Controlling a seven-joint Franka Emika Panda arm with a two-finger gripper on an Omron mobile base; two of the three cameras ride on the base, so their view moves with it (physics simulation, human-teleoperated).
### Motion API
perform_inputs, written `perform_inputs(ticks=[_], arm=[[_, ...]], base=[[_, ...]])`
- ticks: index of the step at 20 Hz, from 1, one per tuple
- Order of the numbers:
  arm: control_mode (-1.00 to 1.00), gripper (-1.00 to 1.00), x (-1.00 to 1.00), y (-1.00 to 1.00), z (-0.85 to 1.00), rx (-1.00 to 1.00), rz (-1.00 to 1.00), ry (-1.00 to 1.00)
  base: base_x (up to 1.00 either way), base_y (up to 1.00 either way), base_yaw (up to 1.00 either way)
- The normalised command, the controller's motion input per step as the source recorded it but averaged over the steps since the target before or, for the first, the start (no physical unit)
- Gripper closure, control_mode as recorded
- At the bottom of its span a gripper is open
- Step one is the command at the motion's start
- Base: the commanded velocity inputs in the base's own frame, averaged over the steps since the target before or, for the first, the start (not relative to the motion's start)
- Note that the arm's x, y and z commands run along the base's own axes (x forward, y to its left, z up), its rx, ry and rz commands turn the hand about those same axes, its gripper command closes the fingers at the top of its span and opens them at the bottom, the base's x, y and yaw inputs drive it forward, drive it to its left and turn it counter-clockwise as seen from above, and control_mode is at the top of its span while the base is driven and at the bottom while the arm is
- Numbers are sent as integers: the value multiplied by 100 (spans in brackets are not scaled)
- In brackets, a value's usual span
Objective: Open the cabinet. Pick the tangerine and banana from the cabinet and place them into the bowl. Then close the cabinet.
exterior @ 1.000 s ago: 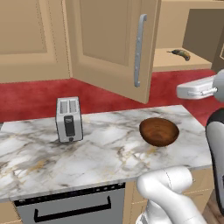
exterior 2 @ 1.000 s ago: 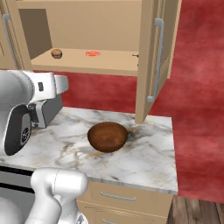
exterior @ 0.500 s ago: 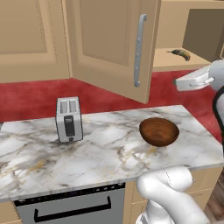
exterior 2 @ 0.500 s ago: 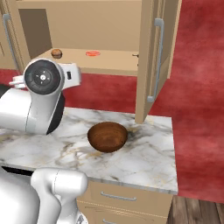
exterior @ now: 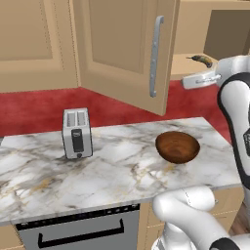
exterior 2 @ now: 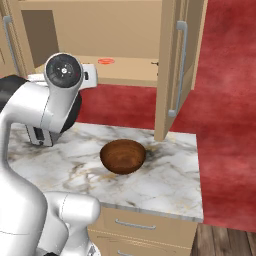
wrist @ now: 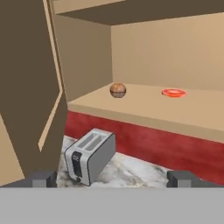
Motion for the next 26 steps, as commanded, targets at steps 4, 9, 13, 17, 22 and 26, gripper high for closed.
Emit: perform_inputs(ticks=[4, 9, 13, 17, 22, 26], arm=[[-100, -100, 12, 6, -2, 1, 4, 4], [-100, -100, 0, 27, -8, 0, 17, 3], [-100, -100, 0, 40, -8, 2, 22, 0], [-100, -100, 0, 34, -1, 4, 22, 0], [-100, -100, 0, 39, 0, 1, 23, 0], [-100, -100, -4, 47, 0, 0, 22, 0]], base=[[0, 0, 0], [0, 0, 0], [0, 0, 0], [0, 0, 0], [0, 0, 0], [0, 0, 0]])
